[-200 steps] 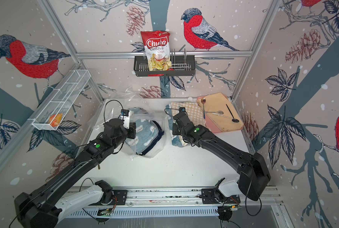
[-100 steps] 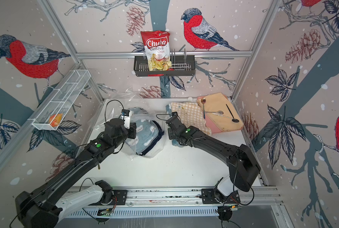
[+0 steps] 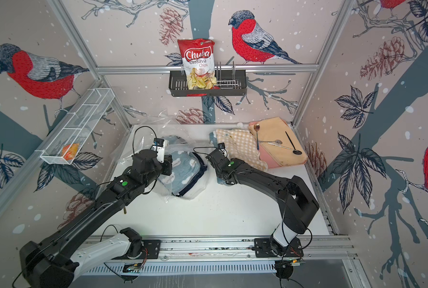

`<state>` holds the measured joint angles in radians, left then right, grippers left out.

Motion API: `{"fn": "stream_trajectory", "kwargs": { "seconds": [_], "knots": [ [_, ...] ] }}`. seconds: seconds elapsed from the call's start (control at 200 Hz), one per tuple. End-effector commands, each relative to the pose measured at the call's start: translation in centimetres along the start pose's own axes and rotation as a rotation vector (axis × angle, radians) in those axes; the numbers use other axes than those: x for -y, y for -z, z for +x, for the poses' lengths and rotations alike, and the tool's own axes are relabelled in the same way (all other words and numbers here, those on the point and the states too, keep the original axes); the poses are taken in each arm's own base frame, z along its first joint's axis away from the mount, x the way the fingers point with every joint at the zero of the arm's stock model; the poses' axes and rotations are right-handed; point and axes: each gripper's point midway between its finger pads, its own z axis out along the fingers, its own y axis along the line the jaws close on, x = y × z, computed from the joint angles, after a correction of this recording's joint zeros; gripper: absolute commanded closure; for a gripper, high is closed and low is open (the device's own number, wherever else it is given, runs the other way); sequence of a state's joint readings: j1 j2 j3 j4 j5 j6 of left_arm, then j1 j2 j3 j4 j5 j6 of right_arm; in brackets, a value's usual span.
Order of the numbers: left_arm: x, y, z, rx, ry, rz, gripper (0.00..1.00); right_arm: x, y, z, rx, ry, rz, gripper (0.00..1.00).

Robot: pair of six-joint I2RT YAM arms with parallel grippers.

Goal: Take the blanket out of the vacuum bag
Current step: Place the blanket at the center of the board.

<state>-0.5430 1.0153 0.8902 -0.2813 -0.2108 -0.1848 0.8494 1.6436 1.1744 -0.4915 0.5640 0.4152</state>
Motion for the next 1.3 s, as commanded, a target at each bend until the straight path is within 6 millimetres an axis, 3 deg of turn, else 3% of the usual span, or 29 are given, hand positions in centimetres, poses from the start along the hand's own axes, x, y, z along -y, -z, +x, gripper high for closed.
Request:
{"fn": "stream_trajectory", "kwargs": {
  "seconds": [0.0, 0.11, 0.315, 0.38, 0.48, 0.575, 0.8, 0.971, 1.076, 1.291],
  "knots": [
    [0.0, 0.2, -0.8, 0.028, 0.003, 0.001, 1.0, 1.3, -0.2, 0.0, 0.004, 0.032, 0.085, 0.4],
    [0.0, 0.3, -0.8, 0.03, 0.004, 0.001, 1.0, 1.6, -1.1, 0.3, -0.007, 0.029, 0.101, 0.41],
    [0.0, 0.2, -0.8, 0.028, 0.005, 0.005, 1.0, 2.5, -2.1, 0.7, -0.017, 0.008, 0.105, 0.57],
    [0.1, 0.2, -0.8, 0.028, 0.005, 0.006, 1.0, 2.8, -2.1, 0.6, -0.018, 0.01, 0.11, 0.65],
    [0.1, 0.2, -0.7, 0.026, 0.004, 0.008, 1.0, 2.9, -1.6, 0.0, 0.0, -0.002, 0.099, 0.89],
    [0.1, 0.2, -0.8, 0.028, 0.005, 0.006, 1.0, 2.5, -0.5, -1.0, 0.028, -0.023, 0.046, 1.0],
    [0.1, 0.1, -0.7, 0.024, 0.003, 0.009, 1.0, 0.4, 3.4, -3.9, 0.107, -0.063, -0.2, 1.0],
    [0.2, 0.1, -0.7, 0.023, 0.004, 0.014, 1.0, -1.2, 5.6, -4.8, 0.113, -0.089, -0.375, 1.0],
    [0.3, 0.1, -0.7, 0.023, 0.003, 0.017, 1.0, -2.3, 5.9, -4.6, 0.091, -0.096, -0.455, 1.0],
    [0.3, 0.2, -0.8, 0.026, 0.005, 0.018, 1.0, -5.7, 4.5, -2.6, -0.001, -0.12, -0.615, 0.99]
  ]
}}
